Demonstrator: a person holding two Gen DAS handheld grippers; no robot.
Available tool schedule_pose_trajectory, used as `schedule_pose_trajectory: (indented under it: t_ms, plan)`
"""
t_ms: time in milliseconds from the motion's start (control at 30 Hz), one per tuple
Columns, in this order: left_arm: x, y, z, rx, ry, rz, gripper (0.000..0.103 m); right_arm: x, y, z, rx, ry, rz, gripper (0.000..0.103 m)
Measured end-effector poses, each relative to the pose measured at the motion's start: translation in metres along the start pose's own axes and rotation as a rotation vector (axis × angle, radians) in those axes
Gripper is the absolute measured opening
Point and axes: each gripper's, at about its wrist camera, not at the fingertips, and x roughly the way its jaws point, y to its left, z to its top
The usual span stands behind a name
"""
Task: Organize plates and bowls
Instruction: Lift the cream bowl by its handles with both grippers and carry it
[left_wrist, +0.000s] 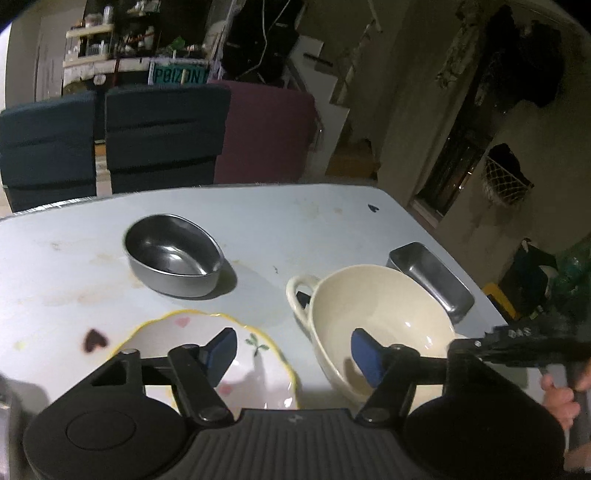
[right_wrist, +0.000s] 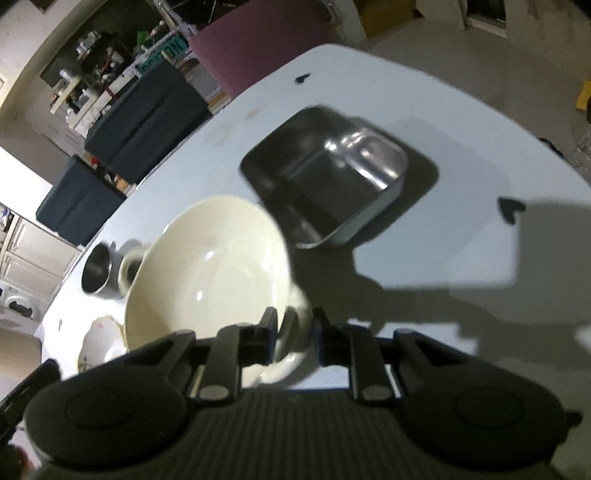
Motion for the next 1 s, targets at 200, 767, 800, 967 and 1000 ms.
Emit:
schedule_pose_trajectory:
  t_ms: [200,767,800,967,1000]
  plan:
    - [0.035,-0.004,0.011,-0.008,0.009,-0.037,0.065,0.002,-0.008,0.006,-0.006,-0.025,0.024,0.023]
    - [0.073,0.012,0.017,-0.037,0.063,-0.067,0.033,0.006,-0.013,0.001,0.041,0.013,0.049,0.023]
    - [0.073,0.010,0.018,-0.023,0.078,-0.072,0.032,0.006,-0.012,0.002,0.038,0.012,0.042,0.023]
    - [0.076,0.001,0.017,-0.005,0.117,-0.091,0.027,0.004,-0.017,0.011,0.050,-0.022,0.019,0.020]
    - [0.078,0.001,0.017,-0.007,0.117,-0.089,0.027,0.005,-0.019,0.012,0.059,-0.028,0.018,0.020]
